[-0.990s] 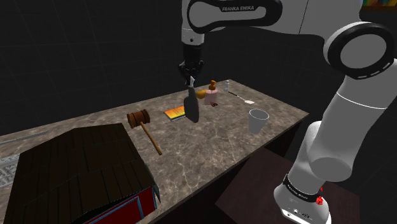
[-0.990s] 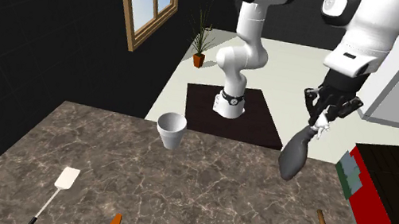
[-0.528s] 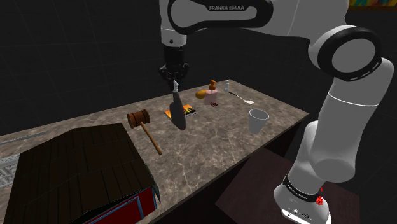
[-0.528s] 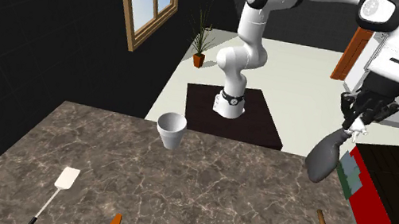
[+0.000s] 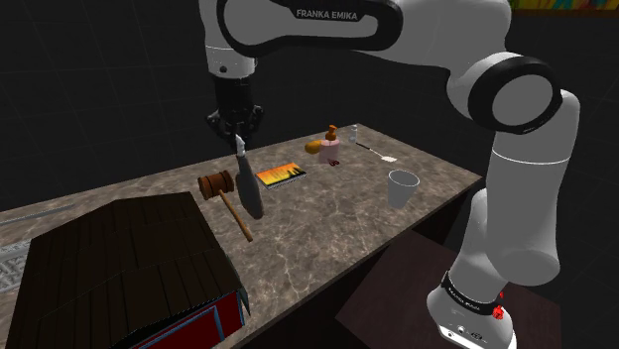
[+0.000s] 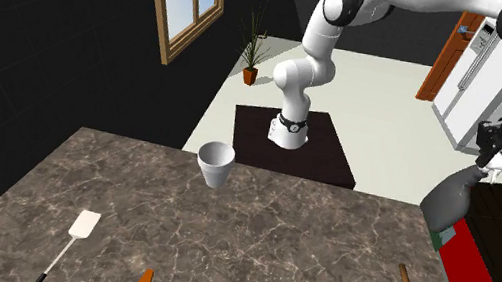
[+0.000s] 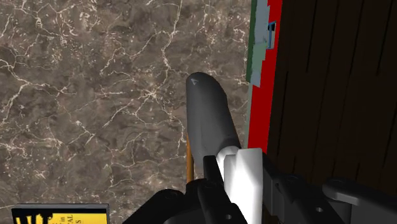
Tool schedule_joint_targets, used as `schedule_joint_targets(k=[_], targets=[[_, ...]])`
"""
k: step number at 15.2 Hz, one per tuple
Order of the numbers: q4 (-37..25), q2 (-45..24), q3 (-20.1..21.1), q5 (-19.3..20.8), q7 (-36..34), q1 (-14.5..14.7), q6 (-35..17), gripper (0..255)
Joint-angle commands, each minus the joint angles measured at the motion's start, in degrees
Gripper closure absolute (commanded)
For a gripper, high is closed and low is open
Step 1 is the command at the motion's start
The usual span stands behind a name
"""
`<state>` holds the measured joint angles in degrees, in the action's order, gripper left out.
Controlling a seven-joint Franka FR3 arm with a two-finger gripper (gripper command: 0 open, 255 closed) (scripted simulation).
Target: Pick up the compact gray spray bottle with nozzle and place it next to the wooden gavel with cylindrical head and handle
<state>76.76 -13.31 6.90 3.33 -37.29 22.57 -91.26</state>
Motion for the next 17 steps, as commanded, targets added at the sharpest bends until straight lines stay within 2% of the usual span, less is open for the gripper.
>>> schedule_joint_targets(k=[1, 17], targets=[[-3.39, -2.52, 0.62, 0.5, -1.86, 1.29, 0.95, 255], [11.9, -0.48, 0.49, 0.3, -2.18, 0.84, -12.32, 255]])
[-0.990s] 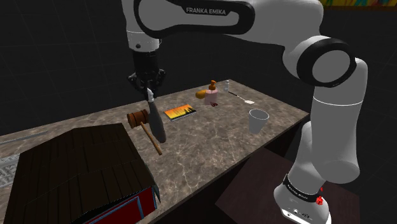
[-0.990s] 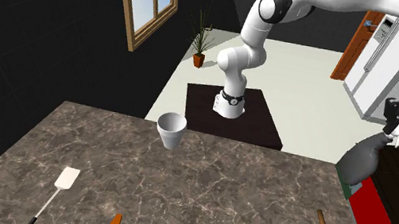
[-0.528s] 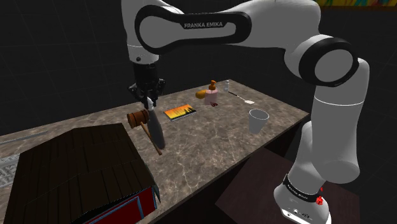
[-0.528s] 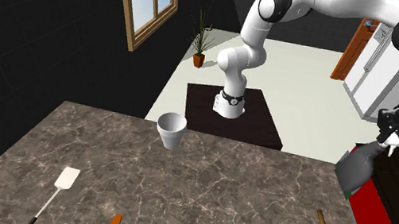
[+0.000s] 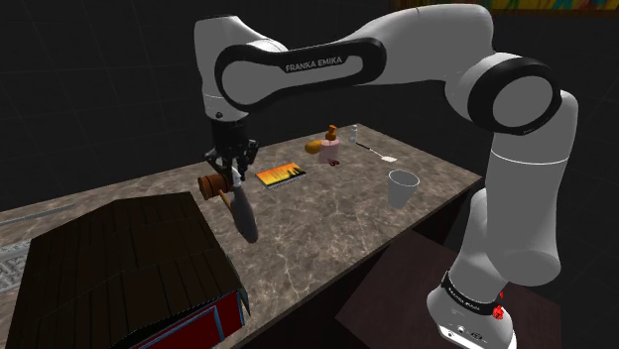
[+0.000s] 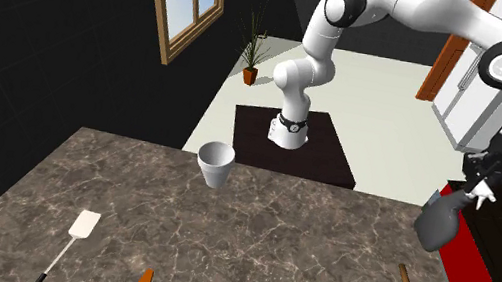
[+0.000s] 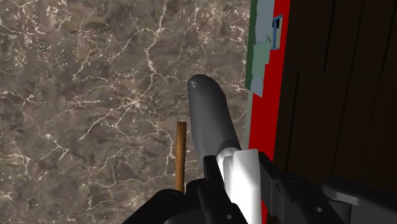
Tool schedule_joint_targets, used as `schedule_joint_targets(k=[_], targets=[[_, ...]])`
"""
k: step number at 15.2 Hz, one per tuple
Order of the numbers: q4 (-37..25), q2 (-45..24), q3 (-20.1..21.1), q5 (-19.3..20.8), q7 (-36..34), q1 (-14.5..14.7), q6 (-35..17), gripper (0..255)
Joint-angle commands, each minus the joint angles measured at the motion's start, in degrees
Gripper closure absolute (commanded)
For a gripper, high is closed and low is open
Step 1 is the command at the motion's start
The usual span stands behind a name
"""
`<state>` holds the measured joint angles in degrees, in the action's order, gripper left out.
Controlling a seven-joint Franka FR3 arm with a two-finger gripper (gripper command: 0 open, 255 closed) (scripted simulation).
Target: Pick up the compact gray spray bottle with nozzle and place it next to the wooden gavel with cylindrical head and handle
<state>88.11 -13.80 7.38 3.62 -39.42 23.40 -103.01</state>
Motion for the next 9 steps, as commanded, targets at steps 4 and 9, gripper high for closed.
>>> schedule_joint_targets(k=[4, 9], targets=[[3.45, -0.11, -0.03, 0.07, -0.16, -0.04, -3.6, 255], [6.69, -0.56, -0.07, 0.19, -0.34, -0.07, -7.28, 255]])
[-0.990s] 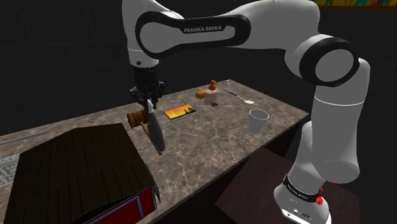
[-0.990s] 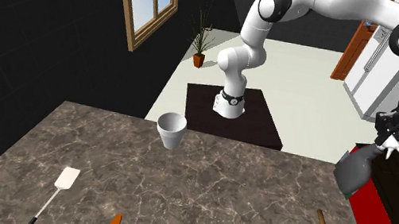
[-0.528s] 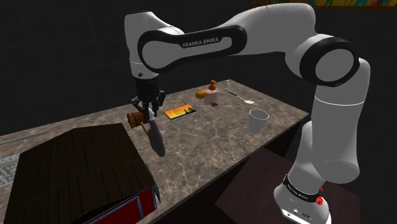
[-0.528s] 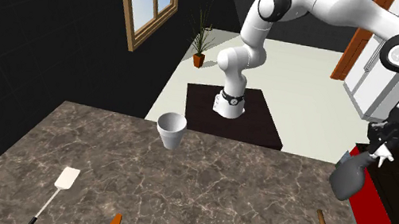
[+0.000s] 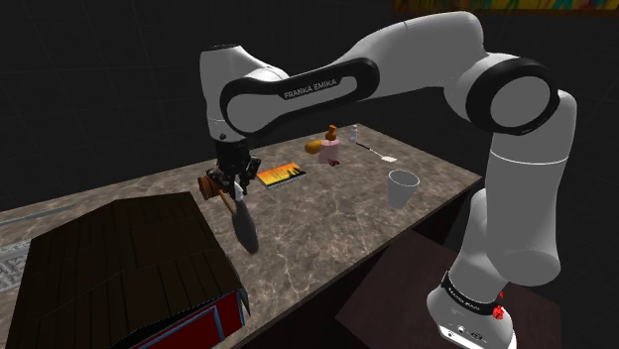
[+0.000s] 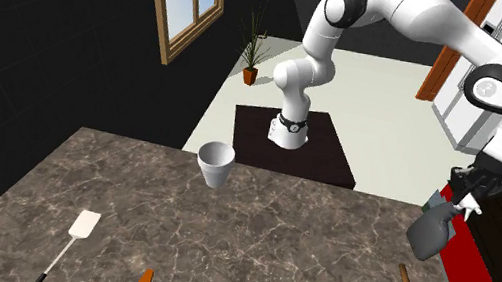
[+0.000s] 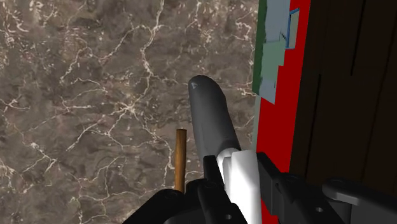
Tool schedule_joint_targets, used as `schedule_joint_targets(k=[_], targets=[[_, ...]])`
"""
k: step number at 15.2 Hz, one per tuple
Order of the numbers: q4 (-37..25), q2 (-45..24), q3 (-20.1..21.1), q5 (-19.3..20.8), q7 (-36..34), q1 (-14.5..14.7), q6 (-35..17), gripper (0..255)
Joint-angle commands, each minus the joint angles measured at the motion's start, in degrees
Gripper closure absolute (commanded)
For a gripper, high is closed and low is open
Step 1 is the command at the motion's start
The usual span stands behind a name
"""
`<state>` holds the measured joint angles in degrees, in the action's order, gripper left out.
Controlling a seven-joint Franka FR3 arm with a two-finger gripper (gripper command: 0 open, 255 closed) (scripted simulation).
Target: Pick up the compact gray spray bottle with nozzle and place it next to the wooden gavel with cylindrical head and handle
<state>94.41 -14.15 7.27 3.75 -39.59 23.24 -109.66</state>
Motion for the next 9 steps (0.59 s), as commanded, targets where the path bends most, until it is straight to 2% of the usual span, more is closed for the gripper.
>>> schedule_joint_targets(k=[1, 5, 9], targets=[[0.98, -0.34, 0.02, 0.09, -0.21, 0.08, -1.35, 255], [3.58, -1.1, -0.04, 0.27, -0.41, 0.07, -4.7, 255], [3.58, -1.1, -0.03, 0.27, -0.41, 0.07, -4.7, 255]])
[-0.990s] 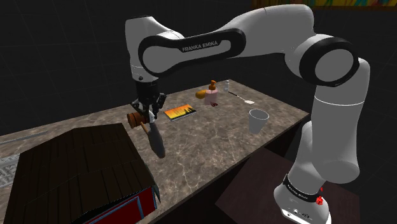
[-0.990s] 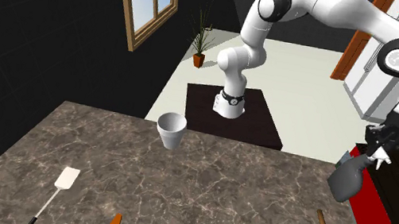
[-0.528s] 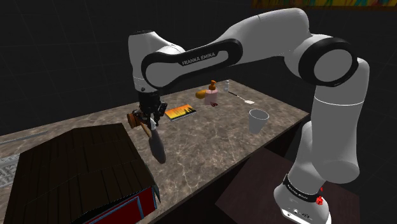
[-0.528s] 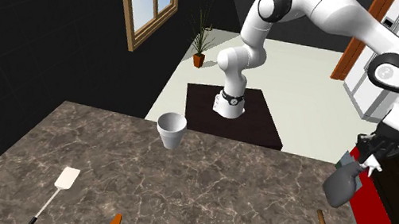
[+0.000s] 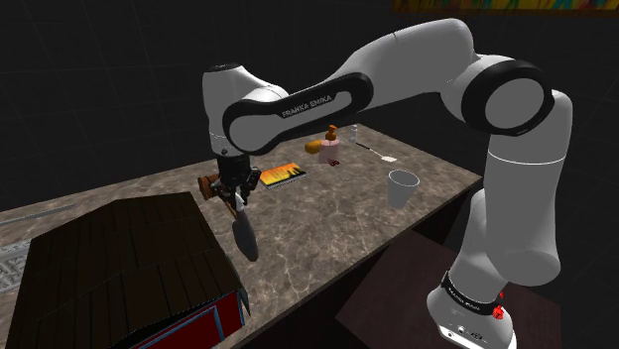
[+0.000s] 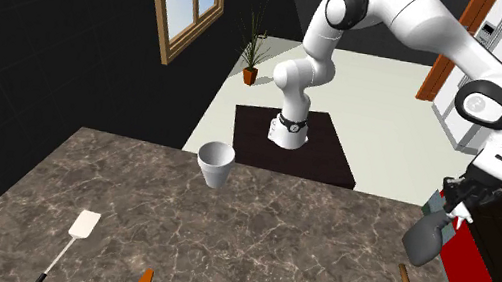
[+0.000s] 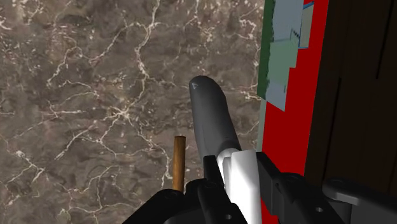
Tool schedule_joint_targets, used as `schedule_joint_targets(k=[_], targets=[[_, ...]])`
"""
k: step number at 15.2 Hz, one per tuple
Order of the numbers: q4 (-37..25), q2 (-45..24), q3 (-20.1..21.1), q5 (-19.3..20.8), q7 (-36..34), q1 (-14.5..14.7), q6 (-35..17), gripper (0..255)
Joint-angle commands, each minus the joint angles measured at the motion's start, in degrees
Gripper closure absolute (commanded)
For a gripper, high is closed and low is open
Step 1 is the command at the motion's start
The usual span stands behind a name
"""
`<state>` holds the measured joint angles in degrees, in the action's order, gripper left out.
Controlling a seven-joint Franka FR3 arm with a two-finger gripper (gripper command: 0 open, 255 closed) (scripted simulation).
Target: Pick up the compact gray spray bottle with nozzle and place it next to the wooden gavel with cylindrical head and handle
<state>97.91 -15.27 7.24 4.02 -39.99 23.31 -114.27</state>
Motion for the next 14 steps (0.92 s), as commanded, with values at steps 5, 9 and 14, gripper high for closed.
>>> schedule_joint_targets(k=[5, 9, 14], targets=[[0.08, 0.02, 0.0, 0.0, -0.01, 0.0, -0.09, 0], [0.08, 0.02, 0.0, 0.0, -0.01, 0.0, -0.09, 0], [-5.21, 1.49, 0.16, -0.32, 0.22, 0.11, 6.66, 0]])
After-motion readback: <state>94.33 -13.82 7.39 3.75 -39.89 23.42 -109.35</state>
